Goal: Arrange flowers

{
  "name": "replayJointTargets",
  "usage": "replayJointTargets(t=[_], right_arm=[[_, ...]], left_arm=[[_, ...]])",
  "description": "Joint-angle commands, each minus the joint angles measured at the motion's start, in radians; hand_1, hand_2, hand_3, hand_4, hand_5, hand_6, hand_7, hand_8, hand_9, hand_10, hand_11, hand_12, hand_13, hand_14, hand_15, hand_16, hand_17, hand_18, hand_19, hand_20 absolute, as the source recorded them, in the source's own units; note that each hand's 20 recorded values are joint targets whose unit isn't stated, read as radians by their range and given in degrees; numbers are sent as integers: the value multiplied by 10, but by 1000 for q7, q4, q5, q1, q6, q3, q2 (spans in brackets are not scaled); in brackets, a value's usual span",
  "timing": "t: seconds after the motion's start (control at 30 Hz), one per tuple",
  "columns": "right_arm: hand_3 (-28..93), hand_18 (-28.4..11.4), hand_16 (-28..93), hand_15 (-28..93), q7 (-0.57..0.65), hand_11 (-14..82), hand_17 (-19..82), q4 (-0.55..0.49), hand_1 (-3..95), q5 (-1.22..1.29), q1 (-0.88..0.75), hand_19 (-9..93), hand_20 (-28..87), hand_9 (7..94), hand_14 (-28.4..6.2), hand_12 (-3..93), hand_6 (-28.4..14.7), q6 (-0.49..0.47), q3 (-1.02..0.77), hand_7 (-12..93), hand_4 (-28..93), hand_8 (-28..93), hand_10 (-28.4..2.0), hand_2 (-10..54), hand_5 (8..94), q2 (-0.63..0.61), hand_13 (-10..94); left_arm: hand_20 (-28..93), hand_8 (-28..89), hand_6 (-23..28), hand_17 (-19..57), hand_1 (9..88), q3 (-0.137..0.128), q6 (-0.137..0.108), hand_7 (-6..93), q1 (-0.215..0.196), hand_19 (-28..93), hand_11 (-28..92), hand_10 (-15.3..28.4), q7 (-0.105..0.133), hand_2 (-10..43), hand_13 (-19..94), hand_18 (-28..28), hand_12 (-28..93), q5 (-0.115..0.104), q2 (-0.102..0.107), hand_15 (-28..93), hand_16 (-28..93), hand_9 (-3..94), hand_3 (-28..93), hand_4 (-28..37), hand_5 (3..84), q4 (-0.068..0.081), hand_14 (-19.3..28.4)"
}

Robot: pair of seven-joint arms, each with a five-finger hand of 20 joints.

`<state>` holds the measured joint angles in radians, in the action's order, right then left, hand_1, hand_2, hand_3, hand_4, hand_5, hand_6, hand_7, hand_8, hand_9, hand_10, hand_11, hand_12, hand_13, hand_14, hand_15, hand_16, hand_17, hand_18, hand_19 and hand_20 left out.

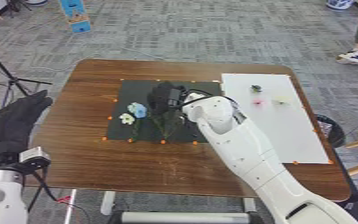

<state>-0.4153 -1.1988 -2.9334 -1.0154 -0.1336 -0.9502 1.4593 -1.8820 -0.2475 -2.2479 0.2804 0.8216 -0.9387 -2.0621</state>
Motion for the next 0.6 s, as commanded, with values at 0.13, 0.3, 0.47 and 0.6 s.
replayJointTargets(t=[0.13, 0.3, 0.47, 0.6], right_arm=[[572, -233, 426, 647, 23, 363, 359, -25, 435, -285, 16, 782, 592, 809, -89, 312, 25, -8, 25, 236, -201, -9, -98, 17, 635, -26, 750], [595, -233, 421, 632, 63, 347, 339, -57, 404, -208, 42, 761, 588, 786, -99, 308, 22, -20, 63, 226, -200, -18, -106, 25, 621, -58, 731], [635, -233, 405, 585, 90, 297, 306, -92, 368, -118, 59, 717, 585, 740, -109, 290, 18, -23, 98, 216, -198, -95, -117, 35, 592, -76, 694], [638, -232, 383, 540, 103, 261, 267, -126, 339, -26, 65, 665, 566, 683, -124, 276, 11, -24, 132, 219, -191, -114, -125, 63, 553, -92, 639]], left_arm=[[154, -76, 53, 64, 217, -44, 41, 117, -46, 45, 171, 133, 2, 47, 331, 73, 106, -6, -25, 94, -10, 478, 725, -283, 507, -17, 127], [154, -76, 53, 64, 218, -62, 55, 117, -57, 44, 170, 134, -2, 46, 331, 73, 106, -9, -32, 94, -10, 477, 724, -283, 507, -18, 127], [154, -75, 52, 64, 218, 3, 0, 118, -37, 44, 171, 134, 26, 46, 331, 72, 107, -8, 1, 93, -10, 477, 723, -283, 507, -10, 127], [154, -76, 52, 64, 218, 1, 0, 118, -38, 44, 171, 133, 27, 45, 331, 72, 106, -7, -1, 93, -10, 477, 724, -283, 506, -10, 127]])
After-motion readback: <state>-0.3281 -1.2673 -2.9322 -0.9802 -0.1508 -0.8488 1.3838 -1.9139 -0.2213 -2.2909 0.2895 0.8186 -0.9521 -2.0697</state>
